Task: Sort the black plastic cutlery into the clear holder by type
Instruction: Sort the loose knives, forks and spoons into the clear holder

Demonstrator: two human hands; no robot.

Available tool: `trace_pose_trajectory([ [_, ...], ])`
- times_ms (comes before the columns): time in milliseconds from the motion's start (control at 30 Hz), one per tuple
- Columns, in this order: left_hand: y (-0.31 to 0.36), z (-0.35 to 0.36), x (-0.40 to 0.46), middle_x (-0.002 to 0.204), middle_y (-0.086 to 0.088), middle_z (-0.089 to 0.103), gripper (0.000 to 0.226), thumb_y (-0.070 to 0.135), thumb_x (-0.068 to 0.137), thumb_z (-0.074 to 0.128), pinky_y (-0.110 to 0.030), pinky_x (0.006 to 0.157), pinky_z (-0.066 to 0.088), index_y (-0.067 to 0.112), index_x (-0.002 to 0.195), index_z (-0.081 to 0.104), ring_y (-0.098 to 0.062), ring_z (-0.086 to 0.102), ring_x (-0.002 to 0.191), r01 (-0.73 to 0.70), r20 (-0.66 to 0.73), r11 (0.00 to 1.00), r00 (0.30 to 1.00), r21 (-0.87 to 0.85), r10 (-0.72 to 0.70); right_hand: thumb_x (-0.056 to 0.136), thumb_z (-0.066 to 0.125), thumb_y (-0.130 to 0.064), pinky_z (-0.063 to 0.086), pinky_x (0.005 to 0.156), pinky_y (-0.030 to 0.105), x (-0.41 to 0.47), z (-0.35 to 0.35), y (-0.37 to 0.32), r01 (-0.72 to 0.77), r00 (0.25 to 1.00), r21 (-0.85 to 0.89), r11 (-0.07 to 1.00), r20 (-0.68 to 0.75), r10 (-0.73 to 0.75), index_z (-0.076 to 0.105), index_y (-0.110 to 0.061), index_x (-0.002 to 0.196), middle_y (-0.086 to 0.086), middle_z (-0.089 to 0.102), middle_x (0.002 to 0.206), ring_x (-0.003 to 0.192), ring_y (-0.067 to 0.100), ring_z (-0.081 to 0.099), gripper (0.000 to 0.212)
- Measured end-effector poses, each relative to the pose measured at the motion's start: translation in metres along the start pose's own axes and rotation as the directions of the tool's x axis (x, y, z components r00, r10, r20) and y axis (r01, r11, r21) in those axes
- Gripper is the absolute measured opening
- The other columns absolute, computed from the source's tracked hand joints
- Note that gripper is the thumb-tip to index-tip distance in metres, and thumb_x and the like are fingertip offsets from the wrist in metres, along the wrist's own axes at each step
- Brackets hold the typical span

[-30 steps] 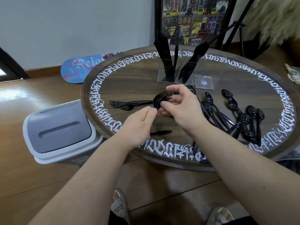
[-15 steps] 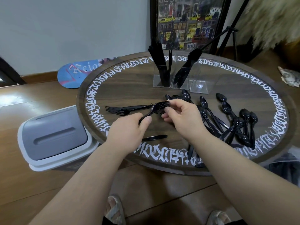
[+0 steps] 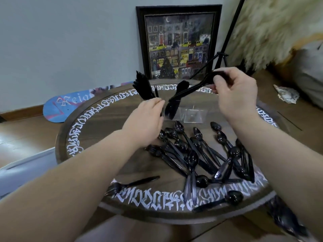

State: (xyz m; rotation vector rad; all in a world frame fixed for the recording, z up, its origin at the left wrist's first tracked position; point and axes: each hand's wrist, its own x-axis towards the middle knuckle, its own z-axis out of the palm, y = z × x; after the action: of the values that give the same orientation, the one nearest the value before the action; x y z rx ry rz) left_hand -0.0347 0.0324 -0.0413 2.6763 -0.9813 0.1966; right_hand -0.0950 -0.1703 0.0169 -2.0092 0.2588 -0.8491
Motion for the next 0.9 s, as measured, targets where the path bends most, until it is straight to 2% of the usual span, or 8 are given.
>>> trace_pose_trajectory([
  [100,-0.002,0.013,0.018,0.154,-0.011,0.028,0.059,0.022,0.095,0.049,-0.045,0.110,0.033,0.004,0.147,0.029,-0.029,0.027,0.139,-0.091,0.018,0.987,0.996,0.135,0.089,0.091,0.054,-0.020,0.055,0.081,0.042,0.034,0.000,0.001,0.061,0.996,-0.068,0.996,-0.054,-0.065,0.066,-0.028,0.096,-0.013,0.065,0.080,0.082,0.017,0.067,0.016],
  [167,-0.001,0.020,0.026,0.152,-0.012,0.031,0.061,0.023,0.092,0.052,-0.047,0.103,0.040,0.002,0.145,0.031,-0.030,0.030,0.136,-0.101,0.034,0.972,0.995,0.210,0.096,0.093,0.053,-0.018,0.052,0.078,0.030,0.047,0.008,0.005,0.077,0.997,-0.129,0.989,0.003,-0.077,0.067,-0.024,0.099,-0.010,0.064,0.081,0.081,0.012,0.064,0.016],
  [233,-0.002,0.026,0.030,0.149,-0.013,0.037,0.063,0.024,0.087,0.059,-0.047,0.094,0.045,0.000,0.142,0.037,-0.032,0.036,0.132,-0.097,0.028,0.965,0.995,0.243,0.093,0.095,0.052,-0.015,0.043,0.074,0.020,0.054,0.018,0.012,0.082,0.994,-0.239,0.967,0.087,-0.063,0.067,-0.018,0.103,-0.007,0.062,0.084,0.078,0.010,0.059,0.017],
  [367,-0.009,0.035,0.033,0.138,-0.014,0.050,0.065,0.025,0.077,0.069,-0.044,0.083,0.050,-0.001,0.133,0.048,-0.034,0.048,0.121,-0.121,0.014,0.953,0.992,0.279,0.122,0.096,0.051,-0.017,0.043,0.081,0.024,0.057,0.036,0.030,0.079,0.976,-0.378,0.922,0.217,0.005,0.066,-0.016,0.111,-0.001,0.066,0.101,0.090,0.016,0.058,0.022],
  [600,-0.015,0.038,0.032,0.140,-0.013,0.049,0.066,0.025,0.079,0.067,-0.044,0.084,0.050,0.000,0.136,0.045,-0.034,0.047,0.123,-0.142,0.014,0.949,0.989,0.283,0.144,0.096,0.054,-0.021,0.043,0.099,0.034,0.054,0.058,0.052,0.207,0.919,-0.531,0.822,0.395,0.024,0.059,-0.017,0.128,0.005,0.064,0.123,0.115,0.025,0.057,0.033],
  [733,-0.015,0.038,0.032,0.148,-0.012,0.039,0.066,0.030,0.086,0.060,-0.045,0.092,0.045,0.002,0.142,0.038,-0.031,0.038,0.131,-0.143,0.019,0.948,0.989,0.285,0.144,0.091,0.061,-0.028,0.043,0.099,0.037,0.052,0.061,0.058,0.228,0.918,-0.561,0.795,0.397,0.017,0.052,-0.017,0.135,0.005,0.058,0.127,0.111,0.025,0.057,0.046],
  [800,-0.015,0.038,0.027,0.153,-0.011,0.032,0.065,0.030,0.089,0.057,-0.044,0.099,0.041,0.003,0.144,0.035,-0.029,0.032,0.137,-0.149,0.010,0.951,0.988,0.270,0.152,0.089,0.064,-0.028,0.042,0.097,0.035,0.047,0.055,0.058,0.205,0.933,-0.536,0.819,0.359,0.001,0.048,-0.018,0.136,0.004,0.055,0.127,0.107,0.023,0.058,0.051],
  [900,-0.023,0.034,0.011,0.152,-0.012,0.034,0.062,0.027,0.088,0.059,-0.046,0.103,0.039,0.003,0.142,0.039,-0.032,0.033,0.137,-0.154,0.010,0.958,0.988,0.243,0.157,0.088,0.065,-0.025,0.042,0.093,0.031,0.027,0.044,0.053,0.208,0.956,-0.469,0.859,0.282,-0.077,0.050,-0.017,0.133,0.003,0.056,0.120,0.098,0.018,0.056,0.048],
])
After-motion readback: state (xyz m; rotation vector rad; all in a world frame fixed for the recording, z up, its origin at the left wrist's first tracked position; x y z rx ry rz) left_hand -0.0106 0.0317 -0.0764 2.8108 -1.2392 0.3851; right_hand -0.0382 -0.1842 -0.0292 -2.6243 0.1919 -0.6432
